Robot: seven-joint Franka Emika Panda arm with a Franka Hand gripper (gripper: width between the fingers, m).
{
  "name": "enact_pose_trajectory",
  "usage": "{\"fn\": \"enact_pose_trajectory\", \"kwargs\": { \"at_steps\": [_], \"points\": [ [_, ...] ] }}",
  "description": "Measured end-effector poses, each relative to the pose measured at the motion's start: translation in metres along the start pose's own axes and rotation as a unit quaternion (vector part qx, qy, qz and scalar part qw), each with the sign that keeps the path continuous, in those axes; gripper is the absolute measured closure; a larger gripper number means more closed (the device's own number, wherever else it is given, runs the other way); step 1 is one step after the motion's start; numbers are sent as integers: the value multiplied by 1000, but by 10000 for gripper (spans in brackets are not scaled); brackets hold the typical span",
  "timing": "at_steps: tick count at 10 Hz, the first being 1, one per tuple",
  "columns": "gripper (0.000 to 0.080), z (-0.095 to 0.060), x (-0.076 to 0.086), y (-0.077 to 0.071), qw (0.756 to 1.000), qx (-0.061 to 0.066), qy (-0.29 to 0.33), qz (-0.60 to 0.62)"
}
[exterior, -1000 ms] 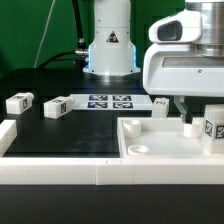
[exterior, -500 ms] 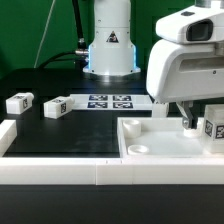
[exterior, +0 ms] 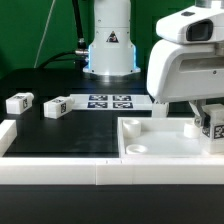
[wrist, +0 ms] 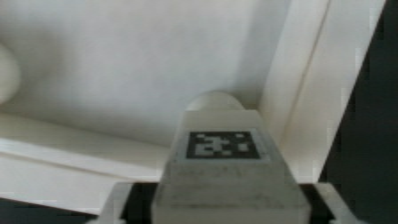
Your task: Assemble one leg
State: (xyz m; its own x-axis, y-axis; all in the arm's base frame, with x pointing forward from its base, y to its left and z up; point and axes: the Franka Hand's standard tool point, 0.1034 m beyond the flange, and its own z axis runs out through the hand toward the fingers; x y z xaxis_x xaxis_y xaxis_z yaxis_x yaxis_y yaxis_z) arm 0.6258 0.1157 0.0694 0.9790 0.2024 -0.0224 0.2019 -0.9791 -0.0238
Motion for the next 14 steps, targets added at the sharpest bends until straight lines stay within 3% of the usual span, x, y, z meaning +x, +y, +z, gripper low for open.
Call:
{"fn": "enact_pose_trajectory", "kwargs": {
  "at_steps": [1, 5, 8, 12, 14],
  "points": [
    [509, 0, 0, 0, 997, 10, 0, 78],
    [509, 2, 0, -3, 951, 18, 8, 308],
    [509, 3, 0, -4, 884, 26, 12, 466],
    [509, 2, 0, -10, 736, 33, 9, 676],
    [509, 2, 0, -9, 696, 42, 2, 717]
  ]
}}
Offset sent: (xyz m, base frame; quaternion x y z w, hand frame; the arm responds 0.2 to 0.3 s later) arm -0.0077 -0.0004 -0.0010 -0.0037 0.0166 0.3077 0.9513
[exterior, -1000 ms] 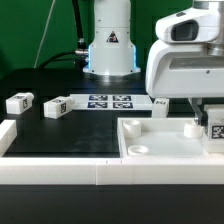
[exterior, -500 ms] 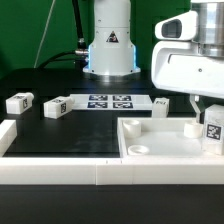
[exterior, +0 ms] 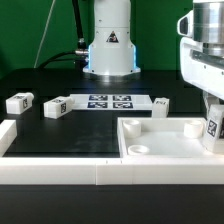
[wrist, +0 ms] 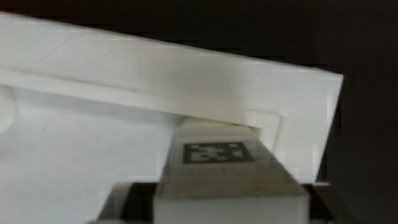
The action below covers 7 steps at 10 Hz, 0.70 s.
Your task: Assemble one leg
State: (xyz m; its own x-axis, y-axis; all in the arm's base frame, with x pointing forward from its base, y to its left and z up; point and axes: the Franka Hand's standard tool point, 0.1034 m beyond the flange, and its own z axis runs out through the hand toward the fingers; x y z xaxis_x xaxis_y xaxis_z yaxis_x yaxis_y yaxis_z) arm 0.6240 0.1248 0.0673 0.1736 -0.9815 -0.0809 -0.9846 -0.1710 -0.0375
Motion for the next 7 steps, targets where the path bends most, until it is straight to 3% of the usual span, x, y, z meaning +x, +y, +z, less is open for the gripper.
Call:
{"fn": "enact_pose_trajectory", "kwargs": {
  "at_steps": [2, 4, 5, 7],
  "points": [
    [509, 0, -2, 0, 999, 1, -8, 54],
    [259, 0, -2, 0, 1000, 1, -8, 17],
    [182, 0, -1, 0, 1000, 1, -9, 3],
    [156, -1, 3, 0, 994, 1, -10, -110]
  ]
}}
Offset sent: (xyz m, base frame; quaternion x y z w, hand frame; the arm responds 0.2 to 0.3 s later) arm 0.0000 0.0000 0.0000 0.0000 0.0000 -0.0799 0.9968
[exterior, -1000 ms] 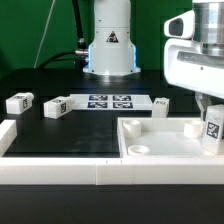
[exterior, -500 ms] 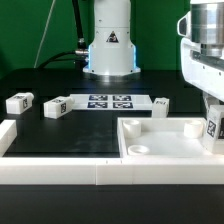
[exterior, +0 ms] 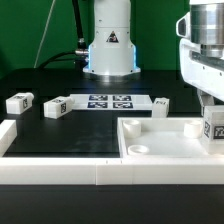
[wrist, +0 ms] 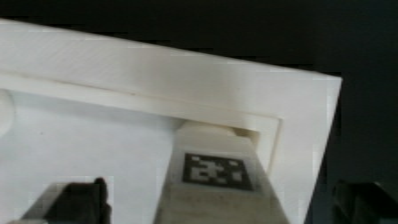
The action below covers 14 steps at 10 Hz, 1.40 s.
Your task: Assemble one leg
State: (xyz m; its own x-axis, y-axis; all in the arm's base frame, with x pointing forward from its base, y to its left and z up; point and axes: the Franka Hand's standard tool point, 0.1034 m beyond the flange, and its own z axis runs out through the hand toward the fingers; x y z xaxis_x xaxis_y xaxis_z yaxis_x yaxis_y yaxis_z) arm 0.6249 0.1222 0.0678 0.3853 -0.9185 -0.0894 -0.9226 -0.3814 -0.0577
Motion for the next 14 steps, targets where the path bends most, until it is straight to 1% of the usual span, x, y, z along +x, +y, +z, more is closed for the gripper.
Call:
{"fn": "enact_pose_trajectory", "kwargs": {
  "at_steps": [2, 4, 6, 7, 8, 9, 10, 11, 12, 13, 14],
  "points": [
    [151, 0, 0, 0, 992, -1, 0, -124],
    [150, 0, 0, 0, 978, -1, 0, -209],
    [150, -2, 0, -2, 946, -4, 5, -324],
    [150, -2, 0, -3, 926, -8, 10, -378],
    [150, -3, 0, -3, 894, -13, 15, -448],
    [150, -3, 0, -3, 877, -16, 16, -480],
    [150, -3, 2, -3, 838, -26, 22, -544],
    [150, -3, 3, -3, 806, -36, 27, -590],
    [150, -2, 5, -3, 776, -39, 29, -629],
    [150, -2, 7, -2, 766, -38, 30, -641],
    [150, -2, 7, -2, 770, -38, 30, -637]
  ]
}}
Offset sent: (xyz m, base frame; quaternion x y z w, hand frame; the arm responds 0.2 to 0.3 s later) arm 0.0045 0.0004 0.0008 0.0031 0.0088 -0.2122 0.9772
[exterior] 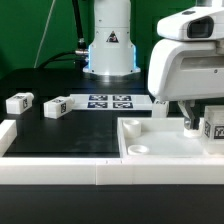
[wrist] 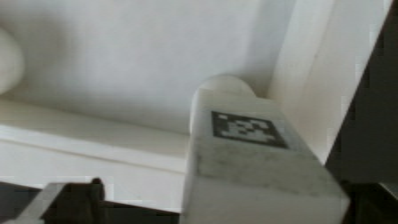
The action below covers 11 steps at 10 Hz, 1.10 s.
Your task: Assemble one leg
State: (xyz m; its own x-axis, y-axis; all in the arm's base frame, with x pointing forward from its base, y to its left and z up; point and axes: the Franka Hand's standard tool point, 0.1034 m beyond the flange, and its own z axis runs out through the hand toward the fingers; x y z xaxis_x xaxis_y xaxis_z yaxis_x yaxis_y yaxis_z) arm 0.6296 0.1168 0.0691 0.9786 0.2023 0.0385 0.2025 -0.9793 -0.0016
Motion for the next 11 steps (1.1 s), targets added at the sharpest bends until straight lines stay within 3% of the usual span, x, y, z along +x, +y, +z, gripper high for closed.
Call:
{"fn": "enact_pose_trajectory", "kwargs": {
  "at_steps": [1, 2, 3, 4, 8, 11],
  "points": [
    [244, 0, 0, 0, 1000, 0, 0, 3],
    [437, 0, 0, 0, 1000, 0, 0, 10],
    [437, 0, 0, 0, 1000, 0, 0, 10],
    [508, 0, 0, 0, 1000, 1, 0, 17],
    [508, 1, 0, 1, 971, 24, -1, 237],
    [508, 1, -2, 2, 911, 27, -3, 411]
  ]
}}
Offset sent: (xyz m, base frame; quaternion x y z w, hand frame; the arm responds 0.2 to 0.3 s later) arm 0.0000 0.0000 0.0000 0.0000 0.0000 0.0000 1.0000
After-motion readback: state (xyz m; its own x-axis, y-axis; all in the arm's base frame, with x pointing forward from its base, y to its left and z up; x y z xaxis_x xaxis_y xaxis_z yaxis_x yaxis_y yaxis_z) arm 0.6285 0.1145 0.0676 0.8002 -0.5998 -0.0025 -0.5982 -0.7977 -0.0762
